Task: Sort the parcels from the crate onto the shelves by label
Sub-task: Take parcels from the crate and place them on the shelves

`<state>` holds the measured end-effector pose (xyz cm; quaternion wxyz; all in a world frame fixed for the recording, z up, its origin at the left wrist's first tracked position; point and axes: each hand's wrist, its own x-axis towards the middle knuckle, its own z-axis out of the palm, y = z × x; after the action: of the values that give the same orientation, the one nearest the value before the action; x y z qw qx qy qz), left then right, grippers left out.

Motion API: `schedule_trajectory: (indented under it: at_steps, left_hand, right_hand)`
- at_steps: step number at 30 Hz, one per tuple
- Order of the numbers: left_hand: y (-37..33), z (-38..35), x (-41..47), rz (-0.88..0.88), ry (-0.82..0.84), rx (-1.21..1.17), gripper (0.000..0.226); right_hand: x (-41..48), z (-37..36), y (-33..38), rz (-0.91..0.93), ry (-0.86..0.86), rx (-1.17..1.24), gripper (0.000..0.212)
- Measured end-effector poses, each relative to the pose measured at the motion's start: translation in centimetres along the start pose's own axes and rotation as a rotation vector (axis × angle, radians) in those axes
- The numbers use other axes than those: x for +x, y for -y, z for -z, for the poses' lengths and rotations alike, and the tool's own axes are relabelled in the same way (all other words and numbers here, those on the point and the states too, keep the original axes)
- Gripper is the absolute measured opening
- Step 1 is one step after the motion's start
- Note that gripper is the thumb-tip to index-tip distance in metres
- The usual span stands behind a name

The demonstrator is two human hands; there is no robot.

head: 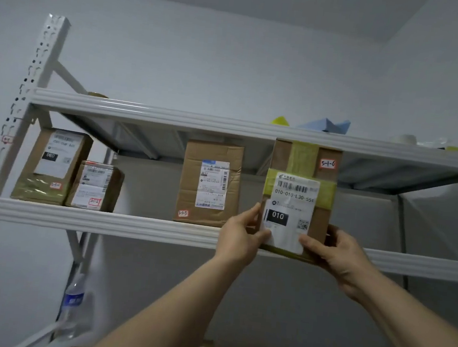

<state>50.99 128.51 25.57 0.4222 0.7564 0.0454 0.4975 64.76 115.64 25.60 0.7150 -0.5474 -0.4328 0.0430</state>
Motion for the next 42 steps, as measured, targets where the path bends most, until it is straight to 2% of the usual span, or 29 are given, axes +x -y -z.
schedule_trajectory:
  at_steps: [3,9,11,16,22,24,25,27,28,36,40,42]
  left_hand:
    - [-0.4,-4.7,2.9,-0.014,0.005,0.031,0.069]
    - [0.7,-10.0,8.5,-0.023,-0.053,0.195,0.074]
    - [1.5,-11.4,9.8,-0.019,-0.077,0.249,0.074]
    - [3.0,-14.7,11.8,-0.036,-0.101,0.448,0.073]
    - [4.8,-16.3,13.2,0.010,-0.016,0.616,0.076]
    - [5.3,-16.5,14.0,0.032,-0.014,0.639,0.064]
    - [5.5,-16.6,14.4,0.052,-0.020,0.651,0.051]
    - [6.1,-16.8,15.1,0.089,-0.042,0.673,0.028]
    - [6.4,-16.9,15.5,0.097,-0.051,0.678,0.026]
    - [6.9,-17.3,16.4,0.103,-0.049,0.753,0.023]
    - [6.7,-17.3,16.3,0.123,-0.024,0.733,0.022]
    - [6.7,-17.3,16.1,0.132,-0.034,0.758,0.040]
  right_hand:
    - [4.1,4.2,-0.5,0.040,-0.055,-0.035,0.058]
    - [10.6,8.1,-1.9,0.086,-0.056,-0.077,0.029]
    - [12.1,9.1,-2.5,0.107,-0.057,-0.135,0.026]
    - [15.6,11.7,-4.2,0.164,-0.061,-0.366,0.033]
    - [18.4,13.7,-7.2,0.120,0.019,-0.554,0.043]
    - [19.1,13.8,-7.8,0.111,0.040,-0.603,0.056]
    - [19.4,13.8,-8.0,0.103,0.041,-0.627,0.061]
    - [20.0,13.8,-8.3,0.099,0.030,-0.657,0.066]
    - [20.2,13.8,-8.4,0.100,0.026,-0.667,0.066]
    - [21.0,14.1,-8.5,0.080,0.053,-0.859,0.056]
    - [20.9,13.9,-8.5,0.049,0.025,-0.908,0.061]
    - [20.7,13.8,-8.5,0.026,0.009,-0.916,0.063]
